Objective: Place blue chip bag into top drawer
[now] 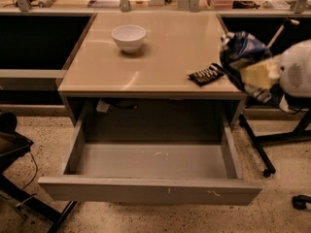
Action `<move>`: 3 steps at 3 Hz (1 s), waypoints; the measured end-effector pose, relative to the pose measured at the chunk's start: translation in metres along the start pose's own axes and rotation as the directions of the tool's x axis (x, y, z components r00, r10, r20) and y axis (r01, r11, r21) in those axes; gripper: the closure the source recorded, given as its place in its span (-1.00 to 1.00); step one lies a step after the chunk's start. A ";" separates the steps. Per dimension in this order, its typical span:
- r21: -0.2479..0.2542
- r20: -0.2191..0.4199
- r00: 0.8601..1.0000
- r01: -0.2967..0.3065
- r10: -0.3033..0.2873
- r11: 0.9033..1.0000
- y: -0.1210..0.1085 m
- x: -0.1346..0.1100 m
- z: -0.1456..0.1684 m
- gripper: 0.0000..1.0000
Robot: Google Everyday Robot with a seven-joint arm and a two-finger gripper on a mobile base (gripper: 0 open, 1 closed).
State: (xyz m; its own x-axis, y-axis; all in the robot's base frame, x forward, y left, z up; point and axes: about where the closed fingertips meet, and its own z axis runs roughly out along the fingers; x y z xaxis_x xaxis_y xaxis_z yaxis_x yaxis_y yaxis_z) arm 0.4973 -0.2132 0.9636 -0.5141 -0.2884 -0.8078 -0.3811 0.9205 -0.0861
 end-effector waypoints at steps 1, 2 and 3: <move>0.031 -0.067 0.993 -0.093 0.095 0.995 0.001 0.060 0.017 1.00; 0.030 -0.056 0.993 -0.100 0.102 0.995 0.002 0.061 0.018 1.00; -0.040 -0.052 0.985 -0.166 0.164 0.985 0.021 0.101 0.057 1.00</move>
Offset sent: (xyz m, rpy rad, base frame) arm -0.0133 -0.0112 -0.0447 0.0257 0.0584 -0.0687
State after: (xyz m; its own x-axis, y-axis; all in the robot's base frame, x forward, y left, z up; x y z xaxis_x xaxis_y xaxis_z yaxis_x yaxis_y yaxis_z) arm 0.4811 -0.2084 0.8470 -0.6086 -0.1467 -0.7798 -0.3208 0.9443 0.0727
